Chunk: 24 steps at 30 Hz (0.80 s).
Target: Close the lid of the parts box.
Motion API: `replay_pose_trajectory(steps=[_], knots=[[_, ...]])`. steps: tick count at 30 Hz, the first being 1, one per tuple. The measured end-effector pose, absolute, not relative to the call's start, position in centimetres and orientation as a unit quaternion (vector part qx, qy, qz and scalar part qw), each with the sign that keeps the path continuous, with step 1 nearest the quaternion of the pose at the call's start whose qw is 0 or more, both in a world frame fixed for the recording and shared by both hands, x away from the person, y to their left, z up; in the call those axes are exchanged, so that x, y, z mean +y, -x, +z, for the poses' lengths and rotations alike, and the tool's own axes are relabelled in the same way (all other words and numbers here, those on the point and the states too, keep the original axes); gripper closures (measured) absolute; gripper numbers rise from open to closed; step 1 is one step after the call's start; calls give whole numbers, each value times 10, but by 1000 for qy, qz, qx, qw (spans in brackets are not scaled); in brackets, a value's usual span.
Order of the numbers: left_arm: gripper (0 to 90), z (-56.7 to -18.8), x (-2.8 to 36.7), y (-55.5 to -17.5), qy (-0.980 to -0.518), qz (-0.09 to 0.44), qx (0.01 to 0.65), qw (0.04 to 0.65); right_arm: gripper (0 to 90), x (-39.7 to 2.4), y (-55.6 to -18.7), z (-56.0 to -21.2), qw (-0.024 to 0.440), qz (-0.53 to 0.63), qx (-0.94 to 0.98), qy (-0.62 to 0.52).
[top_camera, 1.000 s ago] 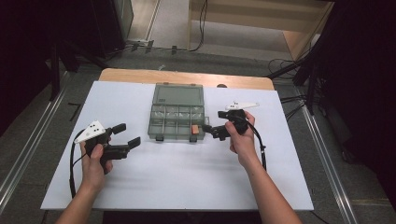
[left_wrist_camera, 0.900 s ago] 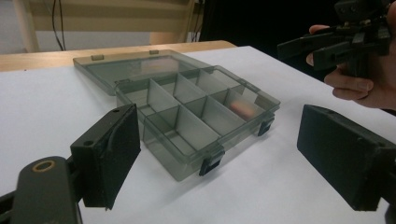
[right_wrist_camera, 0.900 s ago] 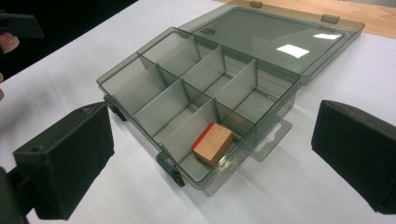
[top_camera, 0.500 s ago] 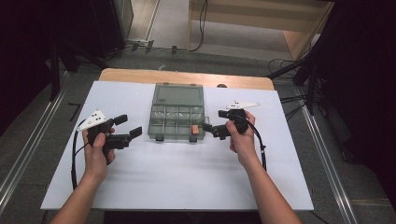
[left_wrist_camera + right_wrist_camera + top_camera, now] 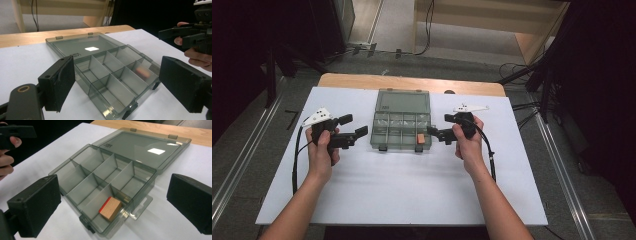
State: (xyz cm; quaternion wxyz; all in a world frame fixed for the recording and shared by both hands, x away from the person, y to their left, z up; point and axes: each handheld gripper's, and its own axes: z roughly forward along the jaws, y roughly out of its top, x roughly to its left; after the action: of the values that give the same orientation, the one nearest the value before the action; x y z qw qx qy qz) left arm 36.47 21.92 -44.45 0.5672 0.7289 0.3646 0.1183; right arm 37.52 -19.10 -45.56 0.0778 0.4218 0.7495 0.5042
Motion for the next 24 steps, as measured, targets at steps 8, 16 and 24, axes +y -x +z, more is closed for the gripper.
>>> replay_pose_trajectory(steps=[8, 16, 24], knots=[[132, -448, 212, -384, -731, 113, 374, 560, 0, -187, -386, -458, 68, 508, 745, -426], [136, -449, 202, -401, -734, 109, 376, 555, 0, -187, -399, -458, 59, 514, 738, -434], [136, -449, 198, -420, -735, 103, 381, 552, 0, -185, -413, -461, 51, 514, 734, -441]])
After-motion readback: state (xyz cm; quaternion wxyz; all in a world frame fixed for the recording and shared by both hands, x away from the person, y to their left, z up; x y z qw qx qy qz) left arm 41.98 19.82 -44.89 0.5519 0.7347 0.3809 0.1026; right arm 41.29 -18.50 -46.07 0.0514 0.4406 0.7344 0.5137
